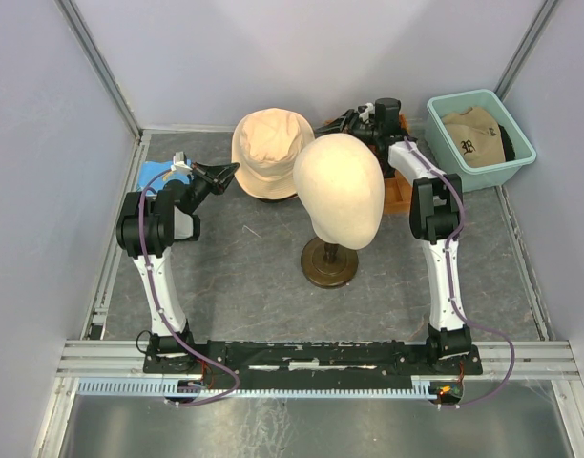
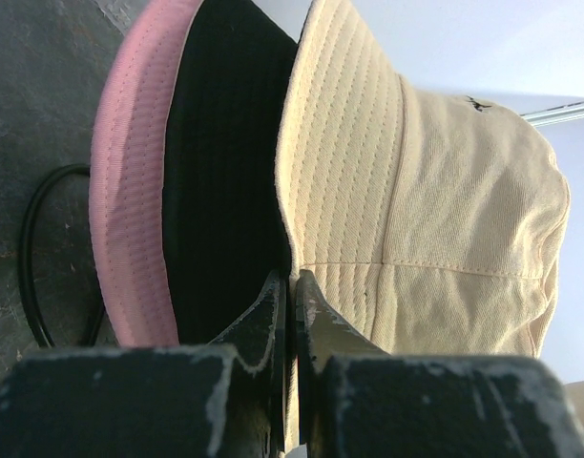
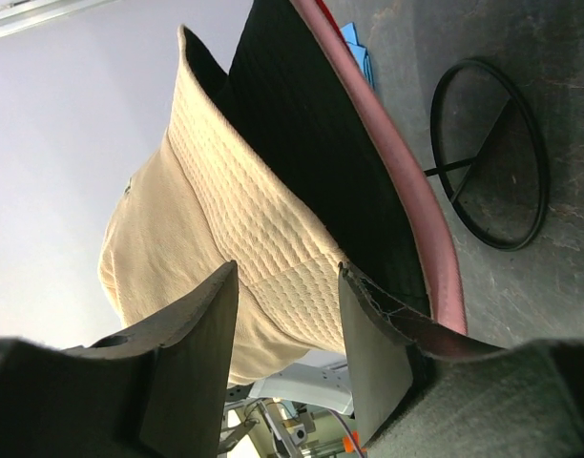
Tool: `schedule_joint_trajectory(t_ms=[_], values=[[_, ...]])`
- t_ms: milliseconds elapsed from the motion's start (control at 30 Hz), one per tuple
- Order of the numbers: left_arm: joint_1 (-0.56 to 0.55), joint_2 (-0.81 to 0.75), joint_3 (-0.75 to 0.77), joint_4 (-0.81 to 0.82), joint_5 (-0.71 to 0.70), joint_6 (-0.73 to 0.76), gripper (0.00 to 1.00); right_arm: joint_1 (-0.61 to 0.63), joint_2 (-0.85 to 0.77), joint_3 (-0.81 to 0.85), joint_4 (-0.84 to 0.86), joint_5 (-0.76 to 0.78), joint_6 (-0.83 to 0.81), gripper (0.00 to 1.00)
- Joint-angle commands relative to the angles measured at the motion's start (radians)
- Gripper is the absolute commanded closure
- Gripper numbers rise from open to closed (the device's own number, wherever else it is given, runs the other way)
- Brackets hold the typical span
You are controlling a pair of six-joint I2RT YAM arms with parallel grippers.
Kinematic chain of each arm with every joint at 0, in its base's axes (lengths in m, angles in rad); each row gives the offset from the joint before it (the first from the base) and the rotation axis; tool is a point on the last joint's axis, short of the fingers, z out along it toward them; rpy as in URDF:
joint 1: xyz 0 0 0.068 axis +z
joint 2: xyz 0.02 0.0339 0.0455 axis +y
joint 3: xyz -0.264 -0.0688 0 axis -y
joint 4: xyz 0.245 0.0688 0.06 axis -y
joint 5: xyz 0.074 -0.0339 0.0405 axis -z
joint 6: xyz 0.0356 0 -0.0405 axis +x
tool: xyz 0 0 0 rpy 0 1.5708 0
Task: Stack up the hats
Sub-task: Stack the hat on the hat.
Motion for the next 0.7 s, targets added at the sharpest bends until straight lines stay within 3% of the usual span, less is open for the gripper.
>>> schedule_joint_trajectory(t_ms=[0, 667], values=[[-0.004, 0.022, 0.012, 0.005, 0.028, -0.013, 0.97, 0.011, -0.020, 0.020, 0.078, -0.012, 0.030, 0.46], [-0.006, 0.029, 0.019, 0.004, 0.034, -0.018, 0.97, -0.004, 0.041, 0.123, 0.072, 0.012, 0.035, 0.45]])
